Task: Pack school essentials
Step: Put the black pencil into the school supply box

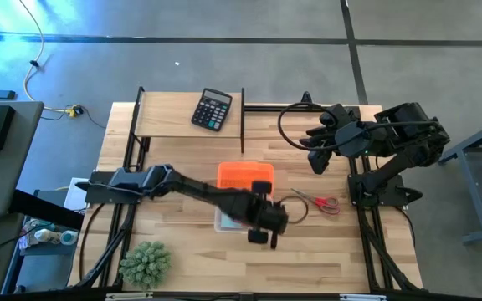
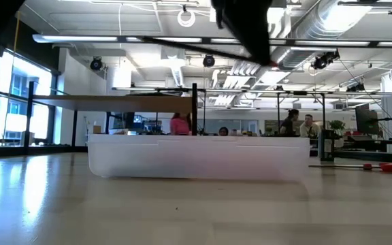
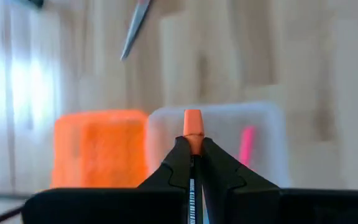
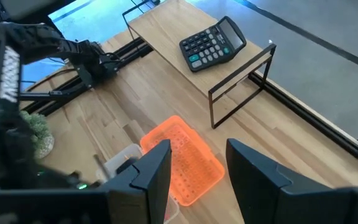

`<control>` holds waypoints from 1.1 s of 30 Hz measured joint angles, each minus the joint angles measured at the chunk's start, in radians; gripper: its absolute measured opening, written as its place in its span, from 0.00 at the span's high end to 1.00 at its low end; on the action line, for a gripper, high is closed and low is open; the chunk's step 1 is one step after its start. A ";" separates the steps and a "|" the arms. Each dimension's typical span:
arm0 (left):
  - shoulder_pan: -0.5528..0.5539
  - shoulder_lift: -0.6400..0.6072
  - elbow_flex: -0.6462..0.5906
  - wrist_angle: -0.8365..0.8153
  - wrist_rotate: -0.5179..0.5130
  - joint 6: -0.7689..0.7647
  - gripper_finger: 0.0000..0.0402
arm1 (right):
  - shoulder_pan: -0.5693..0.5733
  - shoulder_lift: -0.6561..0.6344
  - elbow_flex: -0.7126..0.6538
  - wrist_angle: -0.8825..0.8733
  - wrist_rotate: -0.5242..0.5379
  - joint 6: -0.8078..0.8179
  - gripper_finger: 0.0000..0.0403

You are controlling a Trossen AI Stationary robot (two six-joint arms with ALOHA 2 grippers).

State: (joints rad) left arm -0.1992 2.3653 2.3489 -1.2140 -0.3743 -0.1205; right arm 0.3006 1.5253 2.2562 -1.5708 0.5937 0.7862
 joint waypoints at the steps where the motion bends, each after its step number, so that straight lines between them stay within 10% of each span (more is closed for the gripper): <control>1: 0.013 0.001 0.000 -0.022 0.005 0.001 0.98 | 0.000 0.000 0.000 0.000 -0.001 0.000 0.64; 13: 0.049 -0.010 -0.128 -0.019 0.085 0.014 0.98 | 0.000 0.000 0.000 0.000 -0.002 0.003 0.64; 33: 0.113 -0.312 -0.686 0.535 0.324 -0.007 0.98 | 0.000 0.001 0.000 0.000 0.046 0.061 0.64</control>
State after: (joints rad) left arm -0.0862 2.0534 1.6626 -0.6789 -0.0501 -0.1275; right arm 0.3007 1.5261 2.2562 -1.5711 0.6399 0.8473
